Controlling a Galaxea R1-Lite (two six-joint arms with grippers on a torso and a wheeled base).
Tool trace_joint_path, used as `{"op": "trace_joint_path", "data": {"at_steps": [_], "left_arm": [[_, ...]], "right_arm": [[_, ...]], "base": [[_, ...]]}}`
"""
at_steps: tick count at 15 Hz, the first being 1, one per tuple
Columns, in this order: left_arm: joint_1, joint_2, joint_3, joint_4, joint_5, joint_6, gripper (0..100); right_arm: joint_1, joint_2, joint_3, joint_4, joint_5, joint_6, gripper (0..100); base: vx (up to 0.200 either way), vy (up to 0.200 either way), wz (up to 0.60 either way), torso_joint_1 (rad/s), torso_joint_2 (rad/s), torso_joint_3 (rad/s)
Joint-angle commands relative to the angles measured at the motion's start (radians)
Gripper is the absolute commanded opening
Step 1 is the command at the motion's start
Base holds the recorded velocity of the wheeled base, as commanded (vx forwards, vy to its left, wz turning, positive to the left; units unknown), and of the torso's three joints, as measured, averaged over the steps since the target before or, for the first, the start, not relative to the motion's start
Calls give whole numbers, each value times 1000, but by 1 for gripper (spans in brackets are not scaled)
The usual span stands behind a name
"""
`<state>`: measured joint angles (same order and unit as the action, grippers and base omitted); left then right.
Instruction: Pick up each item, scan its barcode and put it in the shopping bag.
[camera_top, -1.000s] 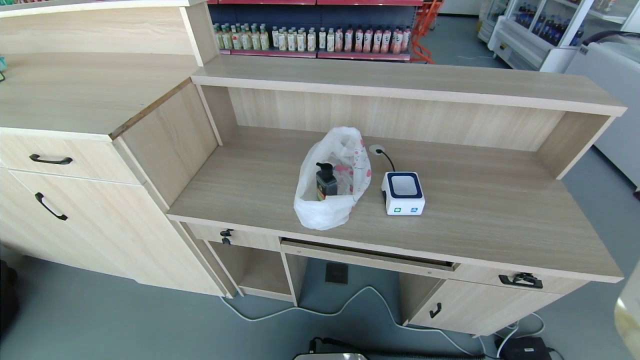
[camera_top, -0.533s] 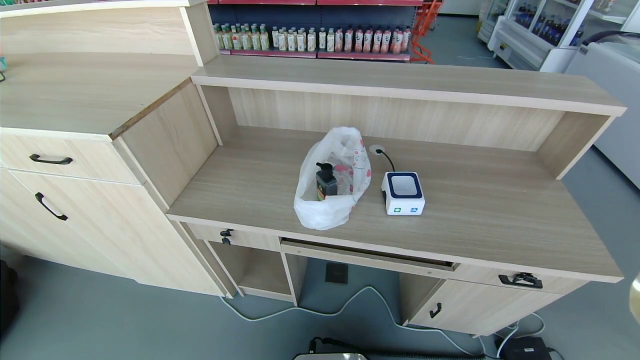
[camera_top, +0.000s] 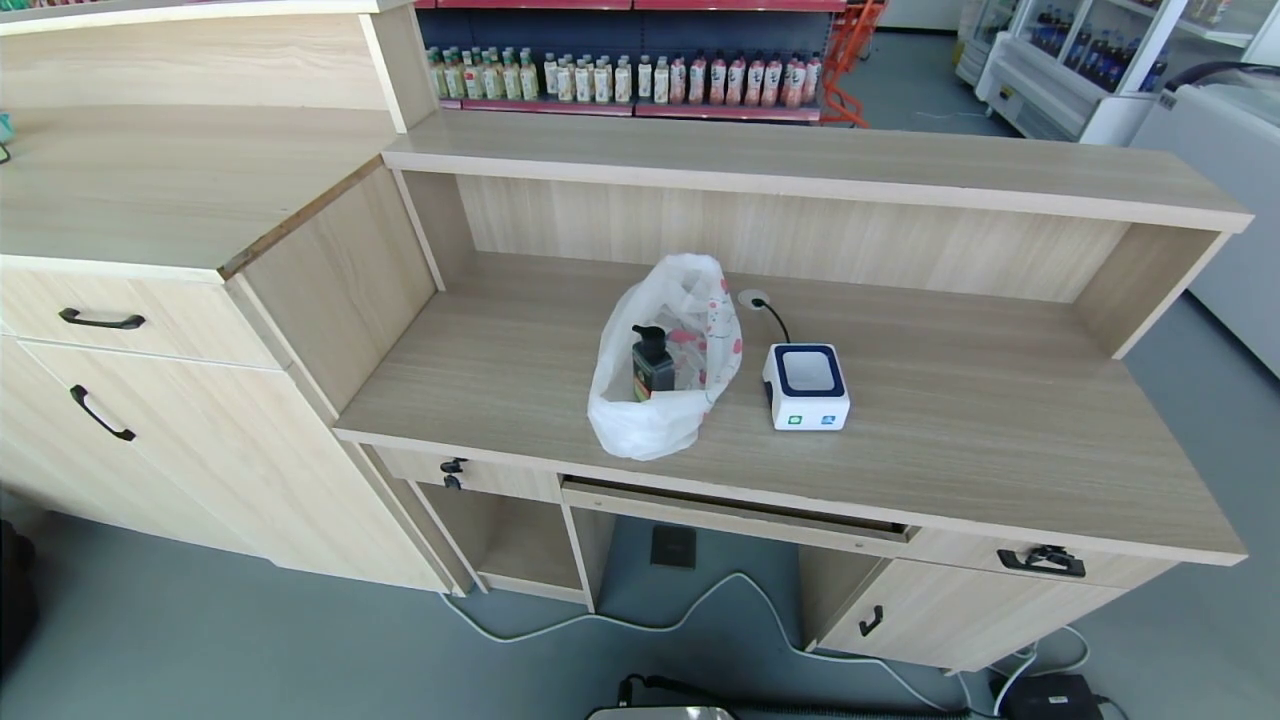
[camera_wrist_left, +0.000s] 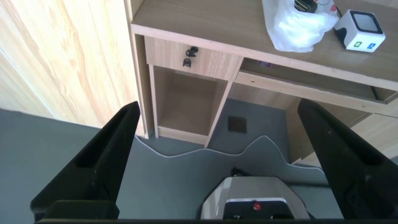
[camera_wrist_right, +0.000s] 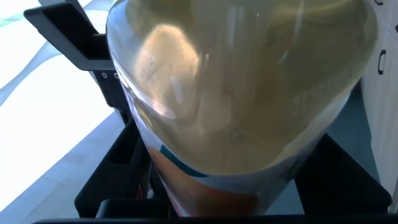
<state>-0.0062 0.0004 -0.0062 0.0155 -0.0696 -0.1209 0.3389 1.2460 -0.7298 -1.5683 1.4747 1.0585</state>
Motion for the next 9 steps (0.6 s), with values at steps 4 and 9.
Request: {"op": "trace_joint_path", "data": {"at_steps": [4, 9], "left_arm": [[0, 0, 0, 0, 1, 0, 100], [0, 0, 0, 0, 1, 0, 100]], "right_arm": [[0, -48, 35, -1, -13, 0, 0], [-18, -42, 38, -2, -53, -6, 0]], "base": [[0, 0, 0, 0, 0, 0], [0, 0, 0, 0, 0, 0]]}}
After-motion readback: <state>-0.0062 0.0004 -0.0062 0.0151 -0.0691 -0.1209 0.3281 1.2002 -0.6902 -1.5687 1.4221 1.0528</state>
